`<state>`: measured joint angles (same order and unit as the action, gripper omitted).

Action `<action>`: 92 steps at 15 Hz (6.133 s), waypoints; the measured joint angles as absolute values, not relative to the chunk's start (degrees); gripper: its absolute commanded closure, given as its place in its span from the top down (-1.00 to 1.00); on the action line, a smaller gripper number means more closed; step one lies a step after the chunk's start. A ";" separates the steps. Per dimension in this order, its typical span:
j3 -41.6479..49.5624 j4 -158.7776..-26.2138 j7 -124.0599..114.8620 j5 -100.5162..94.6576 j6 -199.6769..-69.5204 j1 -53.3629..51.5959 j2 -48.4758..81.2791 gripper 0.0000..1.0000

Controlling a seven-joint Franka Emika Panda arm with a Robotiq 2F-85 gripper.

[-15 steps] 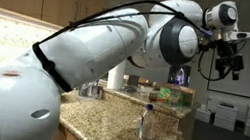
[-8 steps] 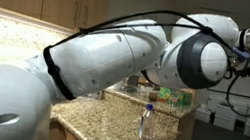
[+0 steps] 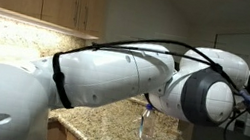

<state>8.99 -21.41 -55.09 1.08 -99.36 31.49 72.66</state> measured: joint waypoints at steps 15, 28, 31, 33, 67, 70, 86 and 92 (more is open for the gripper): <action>6.14 -21.37 -61.72 3.87 -93.09 30.09 79.06 1.00; 10.51 -21.30 -64.62 -0.25 -85.96 28.04 85.32 1.00; 10.20 -21.25 -64.69 -0.24 -82.80 27.94 84.95 1.00; 10.20 -21.19 -66.04 -0.24 -82.23 27.88 84.63 1.00; 6.09 -45.02 -32.86 -1.33 -96.13 26.72 75.87 1.00; 6.71 -49.38 -32.82 -3.40 -96.12 24.97 70.41 1.00; 6.80 -81.97 -17.88 -10.39 -116.85 15.63 33.16 1.00; 8.16 -83.61 -17.80 -9.81 -115.70 13.66 31.48 1.00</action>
<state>8.16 -83.61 -17.80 -9.81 -115.70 13.66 31.48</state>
